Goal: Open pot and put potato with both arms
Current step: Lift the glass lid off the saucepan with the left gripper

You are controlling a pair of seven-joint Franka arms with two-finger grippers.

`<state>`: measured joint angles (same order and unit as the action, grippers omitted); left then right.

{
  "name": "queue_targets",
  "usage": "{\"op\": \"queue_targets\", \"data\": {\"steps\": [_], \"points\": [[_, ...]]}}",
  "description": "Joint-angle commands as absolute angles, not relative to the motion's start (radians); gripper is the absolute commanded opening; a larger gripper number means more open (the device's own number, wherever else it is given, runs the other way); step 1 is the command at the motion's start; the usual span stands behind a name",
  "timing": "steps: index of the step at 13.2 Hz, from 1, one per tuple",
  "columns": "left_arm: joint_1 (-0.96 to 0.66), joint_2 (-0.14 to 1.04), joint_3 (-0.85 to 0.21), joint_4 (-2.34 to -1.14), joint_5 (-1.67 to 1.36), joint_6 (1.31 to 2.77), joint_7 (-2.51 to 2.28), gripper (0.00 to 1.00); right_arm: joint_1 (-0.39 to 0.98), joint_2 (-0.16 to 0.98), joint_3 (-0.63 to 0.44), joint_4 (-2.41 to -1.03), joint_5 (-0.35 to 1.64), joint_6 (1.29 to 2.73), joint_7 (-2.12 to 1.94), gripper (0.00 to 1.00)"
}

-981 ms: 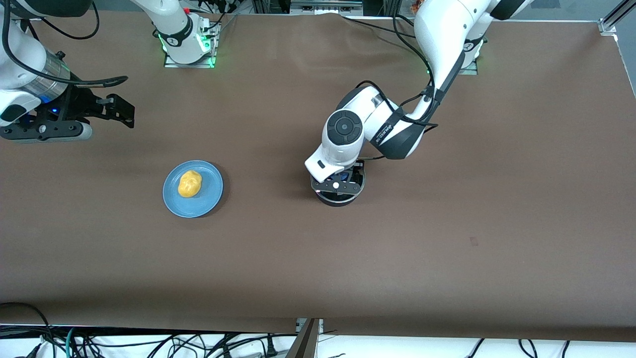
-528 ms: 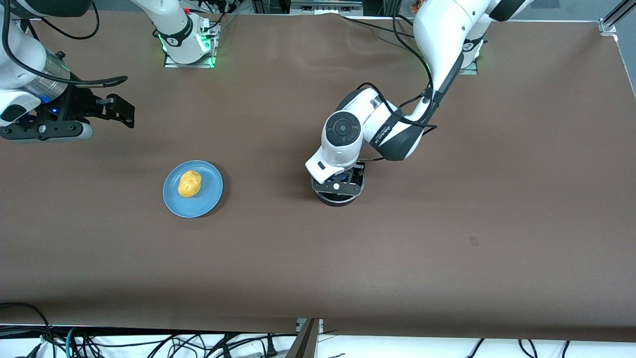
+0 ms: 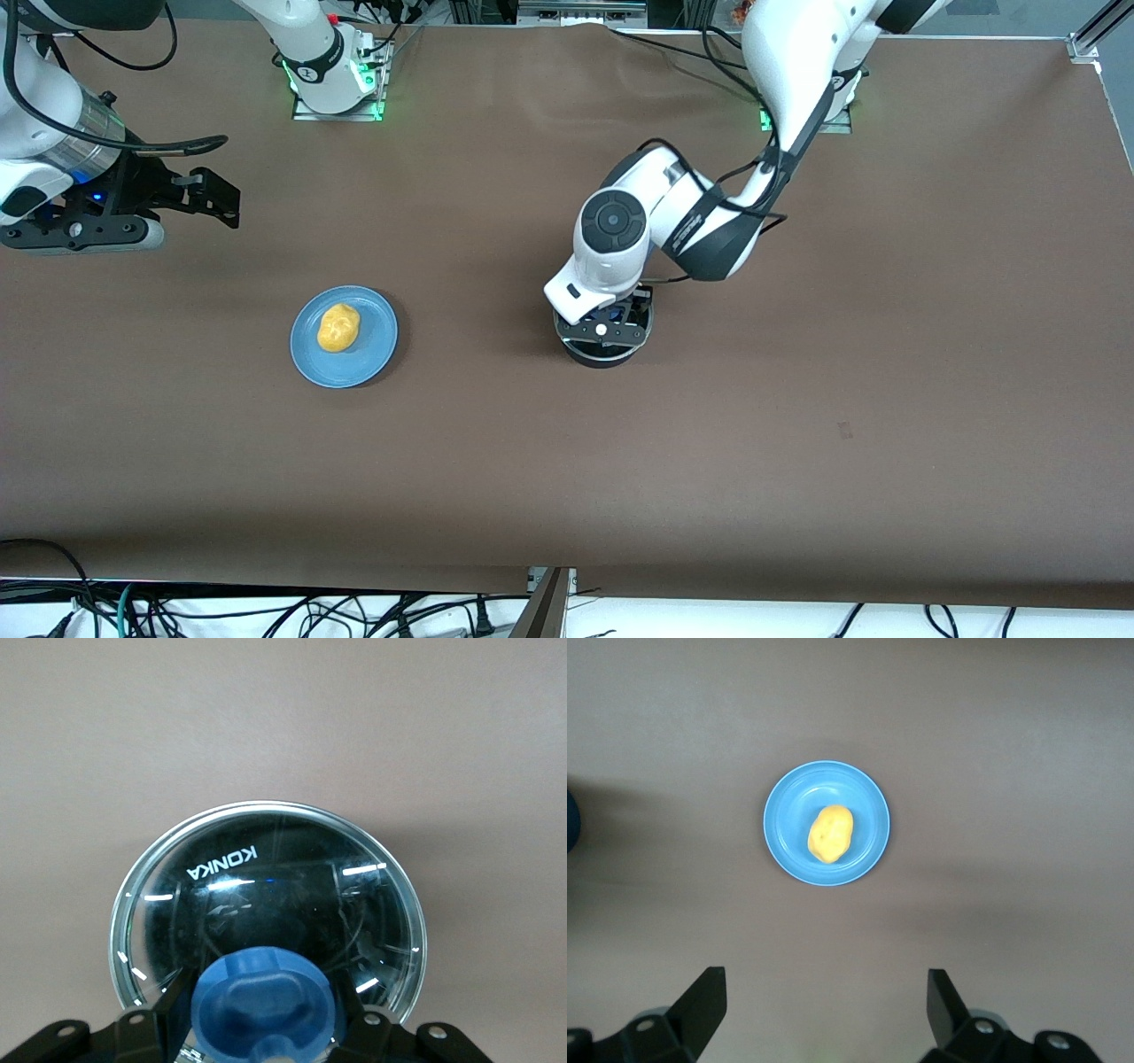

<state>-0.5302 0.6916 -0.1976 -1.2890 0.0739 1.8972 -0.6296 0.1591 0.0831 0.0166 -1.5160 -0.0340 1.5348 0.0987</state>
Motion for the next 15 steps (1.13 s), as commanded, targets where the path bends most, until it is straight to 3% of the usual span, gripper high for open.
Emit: {"op": "queue_targets", "data": {"steps": [1,2,6,11,15], "points": [[-0.503,0.569,-0.190,-1.301,0.084,1.772,-0.641,0.28,0.155,0.086,0.020,-1.502,-0.021,1.532,0.086,1.00],[-0.461,0.543,-0.190,-1.302,0.084,1.737,-0.624,0.31,0.155,0.084,0.020,-1.502,-0.023,1.532,0.086,1.00],[-0.257,0.508,-0.198,-1.325,0.097,1.629,-0.338,0.30,0.152,0.090,0.018,-1.503,-0.023,1.534,0.087,1.00],[-0.027,0.505,-0.193,-1.382,0.158,1.699,0.004,0.31,0.155,0.156,0.020,-1.500,-0.031,1.536,0.087,1.00],[0.103,0.431,-0.195,-1.667,0.158,1.947,0.204,0.31,0.155,0.255,0.020,-1.502,-0.023,1.535,0.086,1.00]]}}
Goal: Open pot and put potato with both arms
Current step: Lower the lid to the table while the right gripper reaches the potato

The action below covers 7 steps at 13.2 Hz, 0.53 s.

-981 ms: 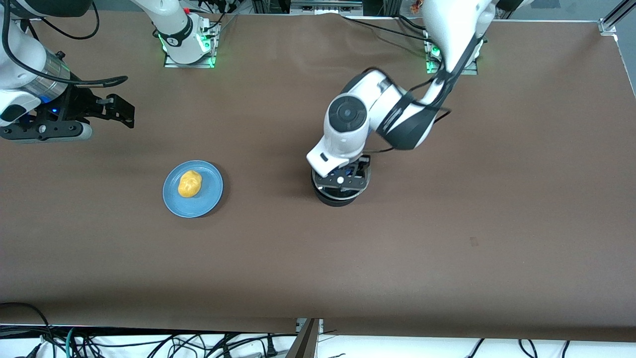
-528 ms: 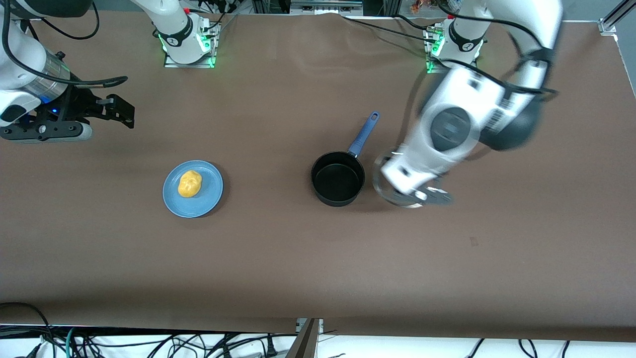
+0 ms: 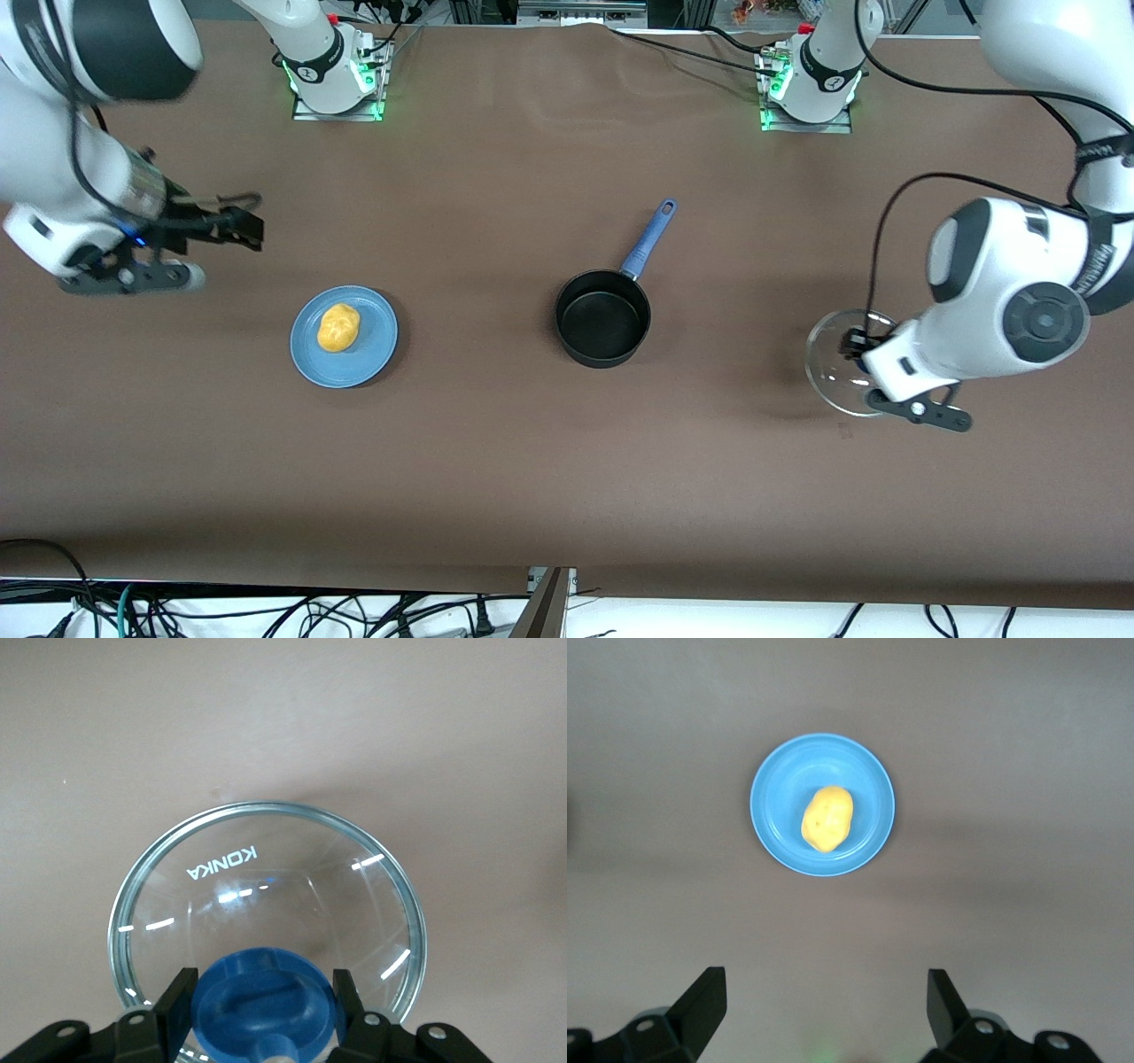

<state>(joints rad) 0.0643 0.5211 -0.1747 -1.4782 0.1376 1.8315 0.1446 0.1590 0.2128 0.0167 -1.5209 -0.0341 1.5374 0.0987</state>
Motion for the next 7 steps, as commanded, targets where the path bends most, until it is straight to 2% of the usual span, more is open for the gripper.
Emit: {"op": "queue_targets", "data": {"steps": [1,3,4,7], "points": [[0.129,0.422,-0.195,-1.742,0.158,2.018,0.215,0.31,0.155,0.259,0.021,-1.503,-0.021,1.543,0.084,1.00],[0.147,0.423,-0.192,-1.872,0.160,2.183,0.219,0.32,0.172,0.268,0.021,-1.566,-0.020,1.607,0.084,1.00],[0.150,0.429,-0.190,-1.909,0.160,2.250,0.221,0.32,0.172,0.267,0.021,-1.627,-0.020,1.691,0.084,1.00],[0.161,0.482,-0.190,-1.928,0.160,2.281,0.221,0.33,0.172,0.264,0.021,-1.848,-0.020,1.970,0.104,1.00]]}}
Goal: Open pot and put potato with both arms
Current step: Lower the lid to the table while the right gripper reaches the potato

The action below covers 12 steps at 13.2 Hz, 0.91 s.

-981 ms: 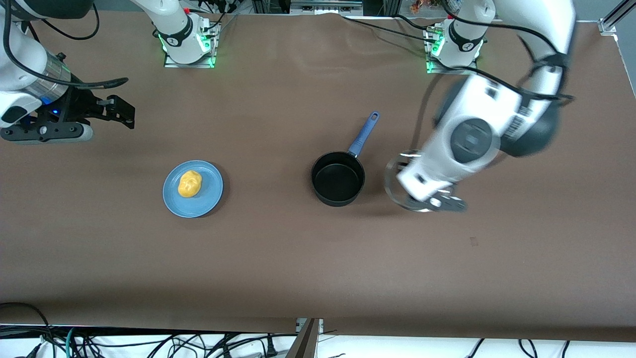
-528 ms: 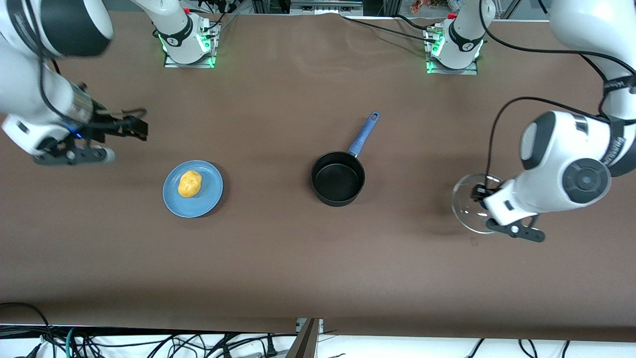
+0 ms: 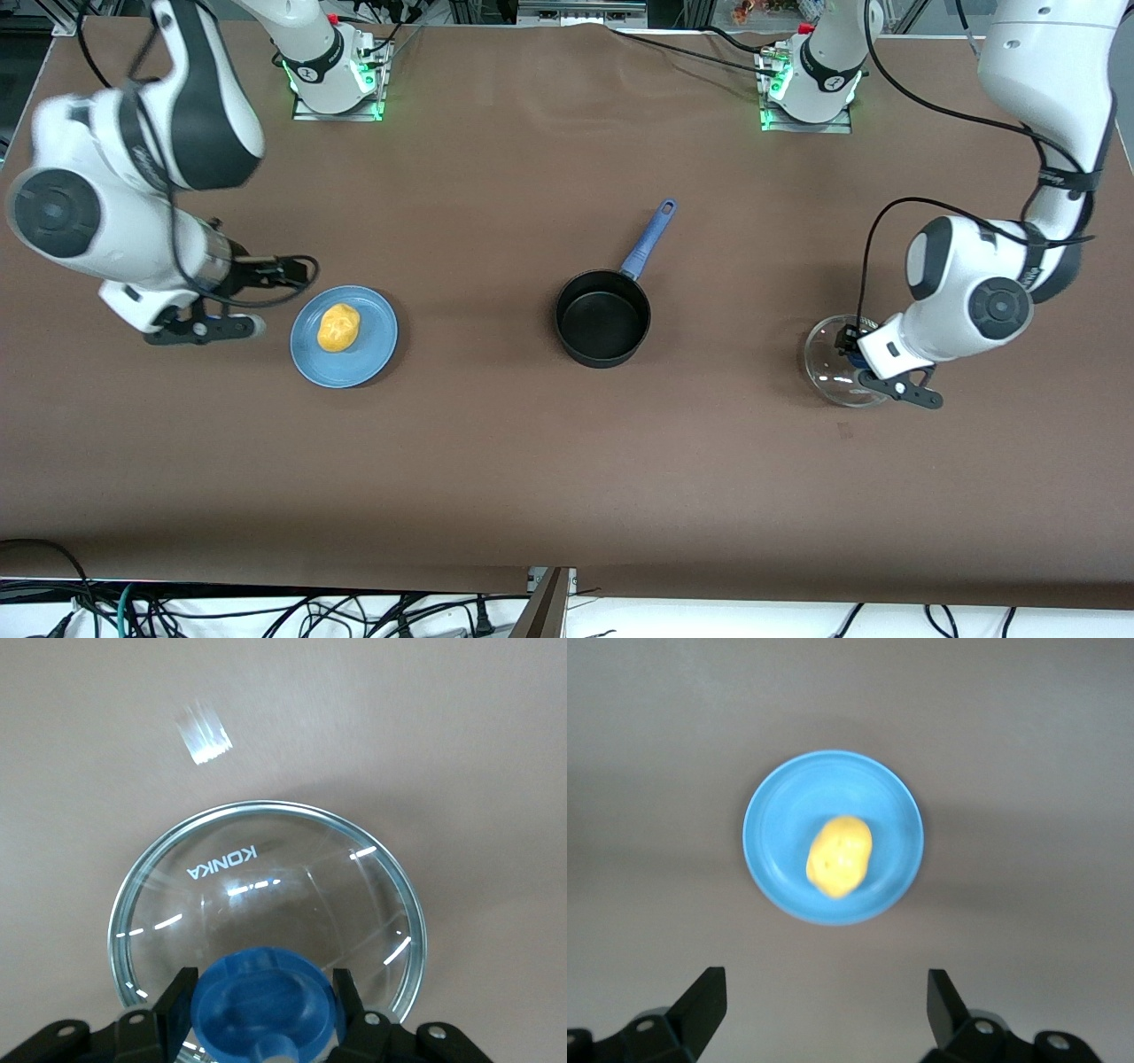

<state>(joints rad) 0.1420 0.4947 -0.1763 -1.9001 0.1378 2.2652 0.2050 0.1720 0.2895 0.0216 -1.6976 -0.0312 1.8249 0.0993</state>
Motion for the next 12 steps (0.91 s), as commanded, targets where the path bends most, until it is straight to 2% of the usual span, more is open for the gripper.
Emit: {"op": "queue_targets", "data": {"steps": [1,2,3,4,5,8,12], "points": [[0.161,0.503,-0.190,-1.928,0.160,2.295,0.221,0.33,0.173,0.262,0.021,-1.908,-0.018,2.047,0.104,1.00],[0.163,0.515,-0.190,-1.931,0.160,2.319,0.221,0.35,0.172,0.268,0.021,-1.967,-0.015,2.131,0.104,0.99],[0.161,0.515,-0.190,-1.931,0.160,2.319,0.221,0.45,0.172,0.276,0.021,-2.018,-0.015,2.210,0.104,0.99],[0.161,0.515,-0.190,-1.931,0.160,2.319,0.221,0.85,0.172,0.297,0.021,-2.070,-0.015,2.297,0.126,0.99],[0.161,0.512,-0.192,-1.930,0.160,2.313,0.219,1.00,0.172,0.322,0.021,-2.095,-0.015,2.368,0.136,0.99],[0.161,0.496,-0.193,-1.922,0.158,2.289,0.212,1.00,0.167,0.353,0.020,-2.056,-0.014,2.382,0.140,0.99],[0.155,0.394,-0.199,-1.916,0.144,2.180,0.198,1.00,0.160,0.428,0.018,-2.033,-0.014,2.453,0.141,0.99]]}}
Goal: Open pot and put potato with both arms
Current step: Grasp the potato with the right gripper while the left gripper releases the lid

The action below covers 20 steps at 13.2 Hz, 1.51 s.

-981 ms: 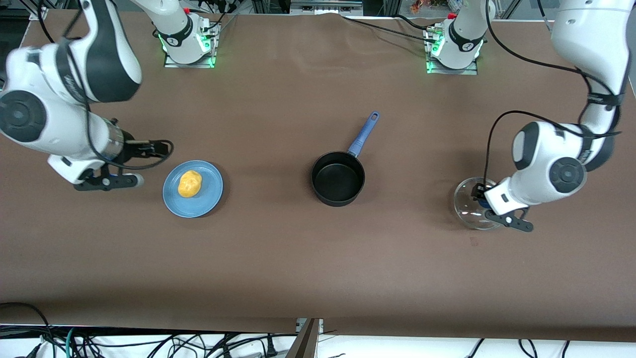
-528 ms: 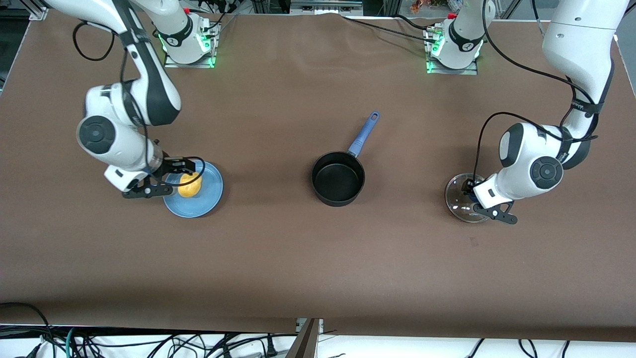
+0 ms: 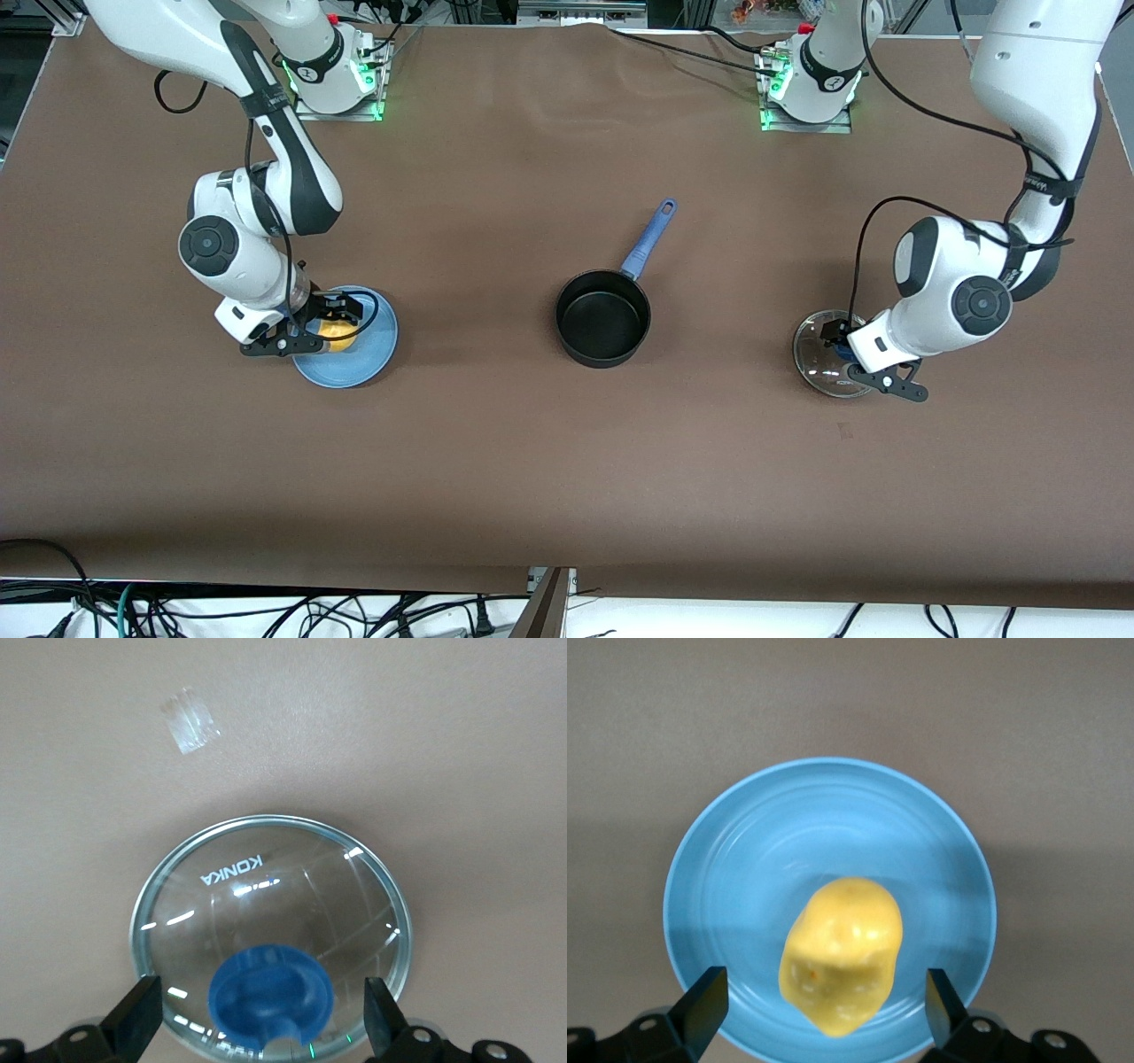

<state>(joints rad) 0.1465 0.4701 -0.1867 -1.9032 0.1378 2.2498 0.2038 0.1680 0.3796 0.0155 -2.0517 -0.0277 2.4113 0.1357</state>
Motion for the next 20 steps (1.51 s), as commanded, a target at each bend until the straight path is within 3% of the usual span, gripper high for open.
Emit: {"op": "queue_targets", "data": {"steps": [1,4,5,7,10,11,14,18,20], "points": [[0.153,0.378,-0.207,-1.916,0.143,2.142,0.195,1.00,0.156,0.443,0.018,-2.033,-0.014,2.465,0.141,0.99],[0.153,0.306,-0.245,-1.911,0.143,2.062,0.115,1.00,0.155,0.471,0.018,-2.028,-0.014,2.490,0.141,0.98],[0.152,0.267,-0.264,-1.911,0.143,2.030,0.077,1.00,0.155,0.477,0.018,-2.020,-0.014,2.493,0.141,0.93],[0.153,0.181,-0.296,-1.873,0.140,1.927,-0.016,1.00,0.155,0.488,0.018,-2.002,-0.014,2.490,0.137,0.68],[0.149,0.166,-0.318,-1.657,0.074,1.636,-0.048,1.00,0.155,0.489,0.018,-1.994,-0.014,2.485,0.135,0.18],[0.135,0.146,-0.311,-1.614,0.074,1.597,-0.055,1.00,0.155,0.491,0.018,-1.994,-0.014,2.485,0.137,0.10],[0.111,0.057,-0.200,-1.611,0.034,1.676,-0.041,1.00,0.163,0.488,0.020,-1.976,-0.014,2.468,0.127,0.07],[-0.001,-0.090,-0.088,-1.741,0.023,1.687,-0.057,1.00,0.187,0.474,0.025,-1.763,-0.015,2.133,0.136,0.08],[-0.026,-0.089,-0.049,-1.740,0.021,1.636,-0.040,1.00,0.224,0.474,0.041,-1.659,-0.014,2.018,0.167,0.08]]}}
